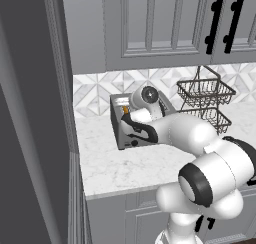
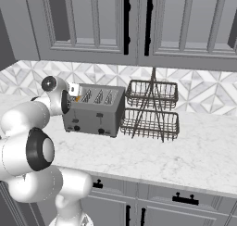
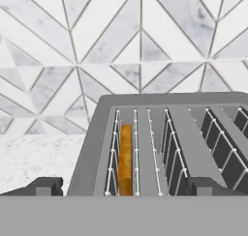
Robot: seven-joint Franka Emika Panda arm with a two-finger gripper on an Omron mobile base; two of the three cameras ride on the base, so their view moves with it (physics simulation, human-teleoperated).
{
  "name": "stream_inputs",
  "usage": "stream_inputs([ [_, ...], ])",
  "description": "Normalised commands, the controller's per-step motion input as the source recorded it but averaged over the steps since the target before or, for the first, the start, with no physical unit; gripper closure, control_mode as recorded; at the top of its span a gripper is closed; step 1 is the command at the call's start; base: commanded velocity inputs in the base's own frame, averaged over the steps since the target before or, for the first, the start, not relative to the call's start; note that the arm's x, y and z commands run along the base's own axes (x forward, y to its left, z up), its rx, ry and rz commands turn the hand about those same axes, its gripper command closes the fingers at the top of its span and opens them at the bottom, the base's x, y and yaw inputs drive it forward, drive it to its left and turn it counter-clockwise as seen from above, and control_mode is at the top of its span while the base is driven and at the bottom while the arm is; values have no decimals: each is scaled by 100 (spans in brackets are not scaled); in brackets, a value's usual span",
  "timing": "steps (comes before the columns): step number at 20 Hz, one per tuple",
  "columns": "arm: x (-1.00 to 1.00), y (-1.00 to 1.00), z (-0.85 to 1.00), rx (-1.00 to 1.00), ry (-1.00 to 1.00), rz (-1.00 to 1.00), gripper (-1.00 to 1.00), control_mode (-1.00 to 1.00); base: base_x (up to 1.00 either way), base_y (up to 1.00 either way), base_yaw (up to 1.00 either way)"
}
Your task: Start the toaster. Once the lever pops up, take the bread to the plate on the dining counter.
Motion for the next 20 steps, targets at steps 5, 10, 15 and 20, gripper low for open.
stream_inputs([
  [5, 0, 0, 0, 0, 0, 0, -100, -100, 0, 0, 0],
  [10, 0, 0, 0, 0, 0, 0, -100, -100, 0, 0, 0],
  [15, 0, 0, 0, 0, 0, 0, -100, -100, 0, 0, 0],
  [20, 0, 0, 0, 0, 0, 0, -100, -100, 0, 0, 0],
])
